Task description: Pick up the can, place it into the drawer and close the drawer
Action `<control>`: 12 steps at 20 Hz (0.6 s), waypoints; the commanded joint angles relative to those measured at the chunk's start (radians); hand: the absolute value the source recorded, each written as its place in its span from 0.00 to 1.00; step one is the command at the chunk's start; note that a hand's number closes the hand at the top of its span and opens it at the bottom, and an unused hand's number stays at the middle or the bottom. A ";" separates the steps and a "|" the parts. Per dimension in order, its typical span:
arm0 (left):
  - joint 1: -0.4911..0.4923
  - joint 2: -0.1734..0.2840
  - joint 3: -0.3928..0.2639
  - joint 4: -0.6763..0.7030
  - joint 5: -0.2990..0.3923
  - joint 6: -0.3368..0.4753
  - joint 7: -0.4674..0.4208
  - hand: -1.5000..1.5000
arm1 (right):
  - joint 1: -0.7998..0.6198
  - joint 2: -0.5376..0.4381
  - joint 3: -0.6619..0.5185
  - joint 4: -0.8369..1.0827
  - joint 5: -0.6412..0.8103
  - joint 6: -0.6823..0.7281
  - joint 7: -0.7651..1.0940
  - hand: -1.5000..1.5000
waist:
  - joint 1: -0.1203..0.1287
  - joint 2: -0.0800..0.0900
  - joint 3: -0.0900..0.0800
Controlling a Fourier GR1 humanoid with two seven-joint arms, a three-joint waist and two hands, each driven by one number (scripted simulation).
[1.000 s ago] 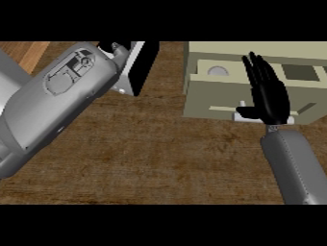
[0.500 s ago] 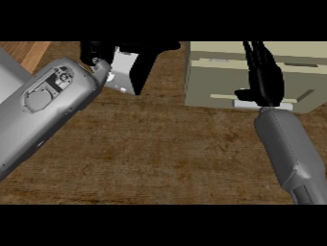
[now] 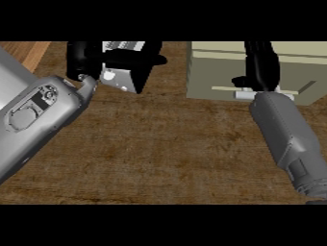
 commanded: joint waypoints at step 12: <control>0.168 0.045 0.035 -0.119 -0.016 -0.048 -0.059 0.00 | -0.229 -0.012 -0.065 0.193 -0.028 0.038 -0.042 0.00 | 0.034 0.029 0.002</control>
